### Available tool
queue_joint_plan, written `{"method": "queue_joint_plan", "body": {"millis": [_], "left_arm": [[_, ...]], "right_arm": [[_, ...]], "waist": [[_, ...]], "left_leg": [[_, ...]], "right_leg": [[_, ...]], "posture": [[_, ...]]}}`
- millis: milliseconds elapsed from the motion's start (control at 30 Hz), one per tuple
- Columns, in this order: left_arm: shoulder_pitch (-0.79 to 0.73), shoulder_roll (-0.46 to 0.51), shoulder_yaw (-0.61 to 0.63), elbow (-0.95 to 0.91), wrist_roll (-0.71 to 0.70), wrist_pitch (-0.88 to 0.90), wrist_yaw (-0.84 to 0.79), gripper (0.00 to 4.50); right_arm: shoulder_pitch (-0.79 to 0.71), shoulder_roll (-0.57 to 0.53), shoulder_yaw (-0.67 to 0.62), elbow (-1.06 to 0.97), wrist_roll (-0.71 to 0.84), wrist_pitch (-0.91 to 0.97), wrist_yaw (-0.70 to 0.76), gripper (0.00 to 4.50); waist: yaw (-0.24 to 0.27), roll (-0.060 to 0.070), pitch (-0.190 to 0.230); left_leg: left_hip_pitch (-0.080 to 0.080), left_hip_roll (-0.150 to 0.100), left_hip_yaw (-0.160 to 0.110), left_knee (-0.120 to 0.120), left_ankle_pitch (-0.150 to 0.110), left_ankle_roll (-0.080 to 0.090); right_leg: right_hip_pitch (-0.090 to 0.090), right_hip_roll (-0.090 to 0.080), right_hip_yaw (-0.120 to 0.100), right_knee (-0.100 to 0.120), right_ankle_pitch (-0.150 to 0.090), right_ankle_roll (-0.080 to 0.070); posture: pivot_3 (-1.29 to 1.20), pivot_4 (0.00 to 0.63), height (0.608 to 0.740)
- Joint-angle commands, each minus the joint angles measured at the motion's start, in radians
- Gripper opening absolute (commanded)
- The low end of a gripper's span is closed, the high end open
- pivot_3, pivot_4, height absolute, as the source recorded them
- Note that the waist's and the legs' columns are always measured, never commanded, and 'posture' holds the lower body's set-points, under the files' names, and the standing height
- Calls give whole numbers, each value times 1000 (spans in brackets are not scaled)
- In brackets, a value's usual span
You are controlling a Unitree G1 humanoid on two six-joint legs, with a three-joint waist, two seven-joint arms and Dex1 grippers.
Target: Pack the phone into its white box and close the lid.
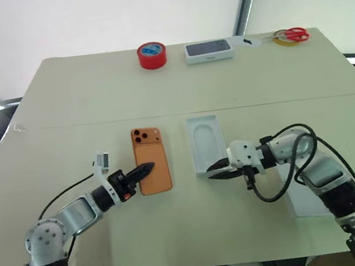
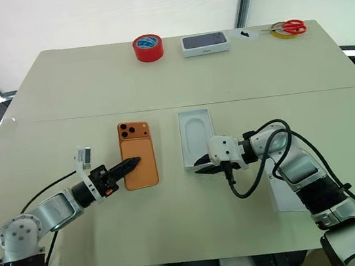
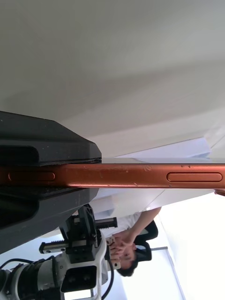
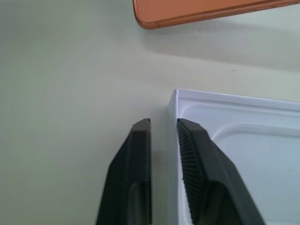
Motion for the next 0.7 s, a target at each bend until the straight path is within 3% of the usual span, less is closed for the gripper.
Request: {"method": "queue_joint_plan", "body": {"millis": [33, 700], "left_arm": [[-18, 9, 10, -19, -9, -11, -26, 0], [-31, -4, 6, -10, -8, -12, -17, 0]], "right_arm": [[-1, -6, -23, -22, 23, -3, -8, 1072], [-25, -14, 17, 56, -41, -48, -28, 1072]], "waist": [[0, 0, 0], [0, 0, 0]], "left_leg": [[0, 0, 0, 0, 0, 0], [0, 0, 0, 1, 0, 0]], "right_leg": [[0, 0, 0, 0, 0, 0], [0, 0, 0, 0, 0, 0]], "posture": [[0, 150, 740], [0, 150, 740]]}}
